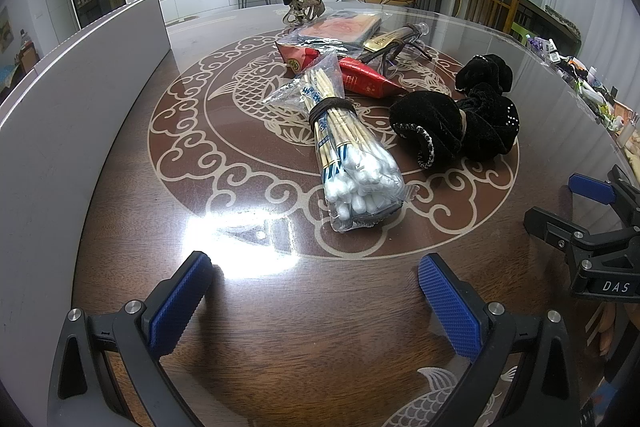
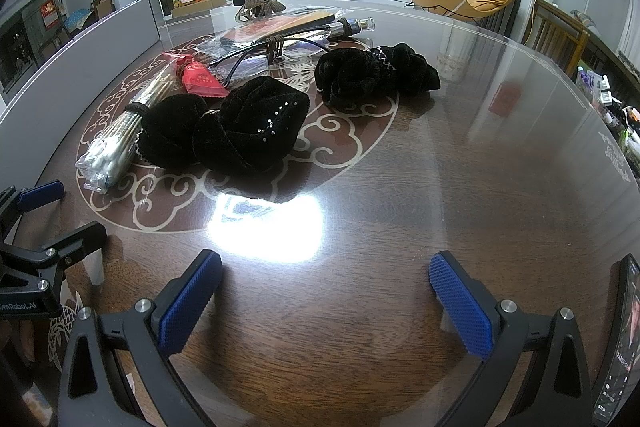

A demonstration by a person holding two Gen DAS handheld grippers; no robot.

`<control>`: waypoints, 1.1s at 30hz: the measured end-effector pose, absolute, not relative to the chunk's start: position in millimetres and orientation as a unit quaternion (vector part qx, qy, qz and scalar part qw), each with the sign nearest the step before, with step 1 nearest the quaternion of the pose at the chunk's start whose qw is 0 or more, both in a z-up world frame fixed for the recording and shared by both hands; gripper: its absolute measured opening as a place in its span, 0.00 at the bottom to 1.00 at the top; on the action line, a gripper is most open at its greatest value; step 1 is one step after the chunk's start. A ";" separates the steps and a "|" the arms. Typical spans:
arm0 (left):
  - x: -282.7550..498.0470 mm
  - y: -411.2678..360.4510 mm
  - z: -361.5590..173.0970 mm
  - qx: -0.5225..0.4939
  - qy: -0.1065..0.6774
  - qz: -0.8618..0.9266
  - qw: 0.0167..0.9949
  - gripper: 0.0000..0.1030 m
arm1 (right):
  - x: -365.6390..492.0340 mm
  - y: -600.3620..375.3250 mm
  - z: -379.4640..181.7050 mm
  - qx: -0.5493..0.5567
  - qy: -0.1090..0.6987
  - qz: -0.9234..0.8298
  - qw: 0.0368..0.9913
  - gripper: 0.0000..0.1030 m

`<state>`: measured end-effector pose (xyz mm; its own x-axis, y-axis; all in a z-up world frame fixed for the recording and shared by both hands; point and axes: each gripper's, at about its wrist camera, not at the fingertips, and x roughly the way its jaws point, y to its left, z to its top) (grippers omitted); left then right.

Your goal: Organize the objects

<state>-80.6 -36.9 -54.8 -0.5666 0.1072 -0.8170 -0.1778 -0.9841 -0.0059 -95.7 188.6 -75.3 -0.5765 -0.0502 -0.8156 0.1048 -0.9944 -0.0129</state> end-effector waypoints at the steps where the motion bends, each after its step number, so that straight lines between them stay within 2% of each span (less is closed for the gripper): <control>1: -80.8 -36.6 -55.1 -0.458 0.038 0.884 0.081 1.00 | -95.6 188.6 -75.3 0.458 0.030 -0.887 0.044 1.00; 10: -79.0 -37.5 -53.3 -0.462 0.040 0.883 0.073 1.00 | -95.4 188.8 -75.4 0.458 0.030 -0.887 0.044 1.00; 14: -74.2 -49.7 -27.3 -0.446 -0.015 0.891 0.087 1.00 | -95.7 188.8 -75.4 0.458 0.030 -0.887 0.044 1.00; 16: -82.4 -52.1 -12.3 -0.434 -0.030 0.895 0.098 1.00 | -96.0 189.2 -75.1 0.458 0.030 -0.887 0.044 1.00; 20: -121.2 -44.5 -8.9 -0.443 -0.006 0.893 0.082 1.00 | -95.9 188.7 -75.6 0.458 0.030 -0.887 0.044 1.00; 22: -146.2 -41.8 -18.7 -0.466 -0.015 0.881 0.080 0.90 | -95.7 188.7 -75.6 0.458 0.030 -0.887 0.044 1.00; 23: -154.8 -39.8 -24.2 -0.476 -0.018 0.875 0.082 0.78 | -95.7 188.8 -75.5 0.458 0.030 -0.887 0.044 1.00; 24: -162.1 -37.4 -30.9 -0.487 -0.016 0.869 0.084 0.61 | -95.6 188.7 -75.6 0.458 0.030 -0.887 0.044 1.00; 25: -166.6 -35.3 -37.3 -0.492 -0.011 0.866 0.086 0.56 | -95.6 188.7 -75.6 0.458 0.029 -0.887 0.044 1.00; 26: -166.2 -34.3 -38.2 -0.478 0.001 0.875 0.080 0.45 | -95.6 188.8 -75.5 0.458 0.030 -0.887 0.044 1.00; 27: -165.1 -33.6 -40.0 -0.472 0.012 0.878 0.077 0.29 | -95.5 188.7 -75.7 0.458 0.029 -0.887 0.044 1.00; 33: -123.5 -62.7 -41.7 -0.455 0.012 0.888 0.057 0.29 | -97.7 187.8 -76.7 0.458 0.030 -0.887 0.044 1.00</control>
